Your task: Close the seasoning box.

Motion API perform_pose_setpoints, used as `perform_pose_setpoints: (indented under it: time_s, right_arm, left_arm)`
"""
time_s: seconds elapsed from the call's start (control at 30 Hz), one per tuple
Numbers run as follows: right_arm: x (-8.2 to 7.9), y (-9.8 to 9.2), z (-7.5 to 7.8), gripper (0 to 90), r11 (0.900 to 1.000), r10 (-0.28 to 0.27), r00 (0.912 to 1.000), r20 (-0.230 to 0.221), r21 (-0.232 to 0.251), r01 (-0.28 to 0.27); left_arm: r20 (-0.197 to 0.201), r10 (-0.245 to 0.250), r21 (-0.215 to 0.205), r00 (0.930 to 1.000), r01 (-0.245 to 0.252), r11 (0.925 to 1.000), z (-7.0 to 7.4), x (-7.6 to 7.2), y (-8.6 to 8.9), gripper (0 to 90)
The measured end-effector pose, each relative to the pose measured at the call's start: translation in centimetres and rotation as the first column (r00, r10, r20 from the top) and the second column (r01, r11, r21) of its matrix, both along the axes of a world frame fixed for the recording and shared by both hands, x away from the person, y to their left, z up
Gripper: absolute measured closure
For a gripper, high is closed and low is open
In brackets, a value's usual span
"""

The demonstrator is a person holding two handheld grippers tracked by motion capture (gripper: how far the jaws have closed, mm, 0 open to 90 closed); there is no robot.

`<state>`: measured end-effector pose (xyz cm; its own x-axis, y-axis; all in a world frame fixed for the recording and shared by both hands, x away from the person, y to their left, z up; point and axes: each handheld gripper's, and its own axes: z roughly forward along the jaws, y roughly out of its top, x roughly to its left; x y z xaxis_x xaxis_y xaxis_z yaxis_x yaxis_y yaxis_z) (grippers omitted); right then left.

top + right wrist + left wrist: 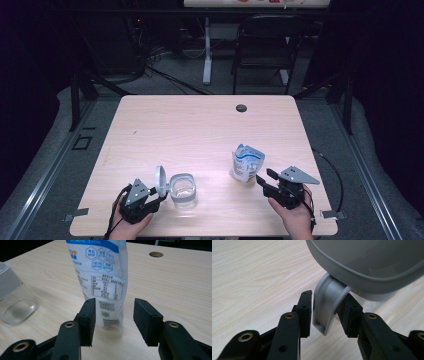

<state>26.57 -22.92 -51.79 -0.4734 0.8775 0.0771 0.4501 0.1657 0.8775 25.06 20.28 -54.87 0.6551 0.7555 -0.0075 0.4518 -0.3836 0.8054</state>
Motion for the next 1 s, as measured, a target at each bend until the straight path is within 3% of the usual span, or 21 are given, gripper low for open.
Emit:
perform_pose_setpoints:
  time_s: [0.37,0.57,0.7,0.83,1.0]
  right_arm:
    - [2.2,1.0,2.3,49.4,1.0,0.023,0.9983,0.053,-0.001,-0.023]
    - [3.0,1.2,3.1,50.7,0.999,0.043,0.9973,0.06,-0.005,-0.042]
    - [3.7,1.5,3.5,61.0,0.999,0.044,0.9972,0.061,-0.023,-0.042]
    - [3.9,1.8,3.7,70.1,0.998,0.059,0.997,0.05,-0.011,-0.059]
    - [3.9,2.2,4.0,82.0,0.997,0.066,0.9969,0.043,-0.039,-0.064]
  left_arm:
    - [0.013,0.01,-0.008,0.9999,-0.01,0.9999,0.0,-0.4,0.5,61.8]
    - [0.013,0.009,-0.01,0.9999,-0.009,0.9999,0.1,-0.4,0.7,61.7]
    - [0.012,0.01,-0.011,0.9999,-0.01,0.9999,0.2,-0.4,0.7,61.7]
    - [0.012,0.008,-0.008,0.9999,-0.008,0.9999,0.2,-0.4,0.8,61.7]
    - [0.009,0.006,-0.004,0.9999,-0.006,1.0,0.1,-0.4,0.8,61.7]
